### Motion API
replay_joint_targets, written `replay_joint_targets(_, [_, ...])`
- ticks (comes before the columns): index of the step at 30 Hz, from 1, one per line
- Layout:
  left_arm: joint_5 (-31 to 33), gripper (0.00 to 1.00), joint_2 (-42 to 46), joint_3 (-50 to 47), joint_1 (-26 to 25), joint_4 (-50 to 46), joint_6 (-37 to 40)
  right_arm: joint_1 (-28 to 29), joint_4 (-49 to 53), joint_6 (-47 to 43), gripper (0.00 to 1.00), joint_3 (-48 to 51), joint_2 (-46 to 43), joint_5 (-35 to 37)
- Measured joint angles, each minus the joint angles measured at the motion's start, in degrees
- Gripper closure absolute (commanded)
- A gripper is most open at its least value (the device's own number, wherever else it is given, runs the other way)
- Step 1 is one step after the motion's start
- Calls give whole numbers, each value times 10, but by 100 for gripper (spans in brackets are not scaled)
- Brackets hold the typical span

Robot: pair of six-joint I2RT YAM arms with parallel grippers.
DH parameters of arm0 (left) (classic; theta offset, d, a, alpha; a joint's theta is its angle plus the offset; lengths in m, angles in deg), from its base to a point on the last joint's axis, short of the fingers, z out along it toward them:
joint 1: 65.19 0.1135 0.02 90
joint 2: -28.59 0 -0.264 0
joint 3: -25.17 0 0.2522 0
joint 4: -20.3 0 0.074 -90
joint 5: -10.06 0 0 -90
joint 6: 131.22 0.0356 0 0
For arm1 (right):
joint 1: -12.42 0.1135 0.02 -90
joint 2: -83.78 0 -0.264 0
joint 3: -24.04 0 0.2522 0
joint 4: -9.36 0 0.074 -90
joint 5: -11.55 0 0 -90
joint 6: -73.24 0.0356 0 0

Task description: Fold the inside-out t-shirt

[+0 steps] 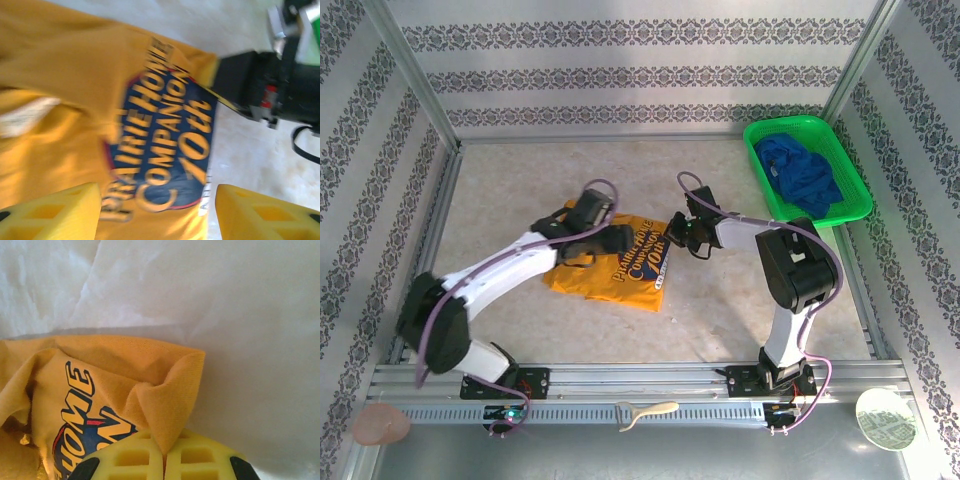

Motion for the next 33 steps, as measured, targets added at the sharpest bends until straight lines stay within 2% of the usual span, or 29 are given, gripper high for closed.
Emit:
replay_joint_targets(4, [-49, 39, -97, 1, -18, 60, -21, 0, -11, 5, 100, 20, -9, 5])
replay_joint_targets(9, [-62, 40, -177, 17, 5, 81, -27, 0, -17, 13, 100, 57, -41, 20])
replay_joint_targets(14, [-84, 40, -234, 84, 96, 87, -26, 0, -19, 15, 100, 94, -71, 36])
replay_joint_targets(17, [-90, 39, -258, 158, 162, 83, -15, 0, -26, 19, 100, 111, -84, 43])
replay_joint_targets(22, [-95, 38, -241, 218, 238, 86, -6, 0, -31, 29, 100, 137, -104, 57])
replay_joint_targets(24, [-99, 38, -205, 184, 247, 90, -9, 0, -33, 33, 100, 147, -113, 64])
replay_joint_targets(27, [-118, 38, -119, 66, 234, 115, -35, 0, -34, 39, 100, 166, -133, 76])
replay_joint_targets(30, [-125, 37, -24, -85, 178, 156, -87, -3, -33, 46, 100, 191, -159, 93])
replay_joint_targets(33, [-123, 37, 13, -193, 104, 196, -136, -12, -31, 56, 100, 225, -195, 111])
